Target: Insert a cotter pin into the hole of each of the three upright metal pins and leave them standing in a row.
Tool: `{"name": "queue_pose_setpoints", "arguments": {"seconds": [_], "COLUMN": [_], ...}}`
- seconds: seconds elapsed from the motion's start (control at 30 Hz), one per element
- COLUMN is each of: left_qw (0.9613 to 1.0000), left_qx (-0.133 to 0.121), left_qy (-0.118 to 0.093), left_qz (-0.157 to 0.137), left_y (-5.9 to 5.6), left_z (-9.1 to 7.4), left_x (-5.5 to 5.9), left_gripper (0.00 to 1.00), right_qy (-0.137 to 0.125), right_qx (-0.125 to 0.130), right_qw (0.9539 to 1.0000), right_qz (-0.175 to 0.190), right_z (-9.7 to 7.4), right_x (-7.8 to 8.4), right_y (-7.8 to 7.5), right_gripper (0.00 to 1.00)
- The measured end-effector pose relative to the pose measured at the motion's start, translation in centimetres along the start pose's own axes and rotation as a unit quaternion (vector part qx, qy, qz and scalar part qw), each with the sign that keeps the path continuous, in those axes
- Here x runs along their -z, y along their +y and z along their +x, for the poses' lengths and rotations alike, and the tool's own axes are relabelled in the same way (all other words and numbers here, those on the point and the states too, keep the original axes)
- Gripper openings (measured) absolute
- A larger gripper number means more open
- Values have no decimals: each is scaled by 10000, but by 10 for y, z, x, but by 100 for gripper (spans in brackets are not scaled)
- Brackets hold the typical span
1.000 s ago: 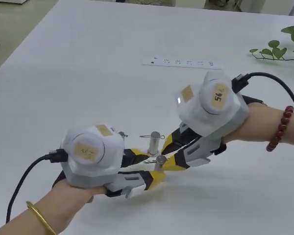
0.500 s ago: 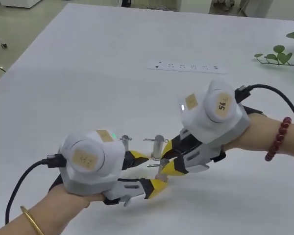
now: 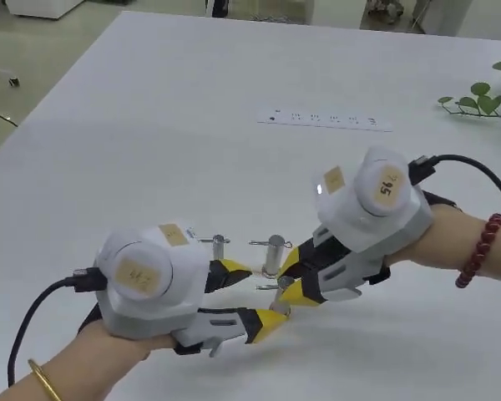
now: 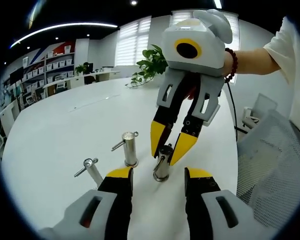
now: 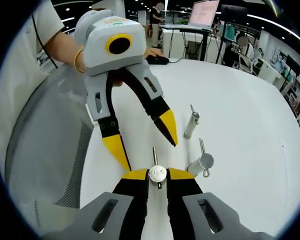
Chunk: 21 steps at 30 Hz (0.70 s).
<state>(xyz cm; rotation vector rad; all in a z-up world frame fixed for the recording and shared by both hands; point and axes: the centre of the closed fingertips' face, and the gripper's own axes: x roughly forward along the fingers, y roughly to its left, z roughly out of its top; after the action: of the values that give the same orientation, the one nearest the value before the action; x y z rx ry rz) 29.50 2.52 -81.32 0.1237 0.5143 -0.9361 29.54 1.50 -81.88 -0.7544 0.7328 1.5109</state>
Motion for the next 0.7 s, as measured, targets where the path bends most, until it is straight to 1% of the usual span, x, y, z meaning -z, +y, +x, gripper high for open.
{"name": "queue_pose_setpoints", "arguments": {"seconds": [0.27,0.5,0.7], "left_qw": [9998,9995,9986], "left_qx": [-61,-113,-153], "left_qy": [-148,-265,-439], "left_qz": [-67,-124,-240], "left_y": [2,3,3], "left_z": [-6,-14,-22], "left_x": [-5,-8,-13], "left_gripper": [42,46,49], "right_qy": [77,106,145], "right_qx": [115,310,446], "right_qw": [9999,9994,9987], "right_qz": [62,141,181], "right_z": [-8,-20,-26], "right_x": [9,16,21], "right_y": [-7,-22,-32], "right_gripper": [14,14,14]}}
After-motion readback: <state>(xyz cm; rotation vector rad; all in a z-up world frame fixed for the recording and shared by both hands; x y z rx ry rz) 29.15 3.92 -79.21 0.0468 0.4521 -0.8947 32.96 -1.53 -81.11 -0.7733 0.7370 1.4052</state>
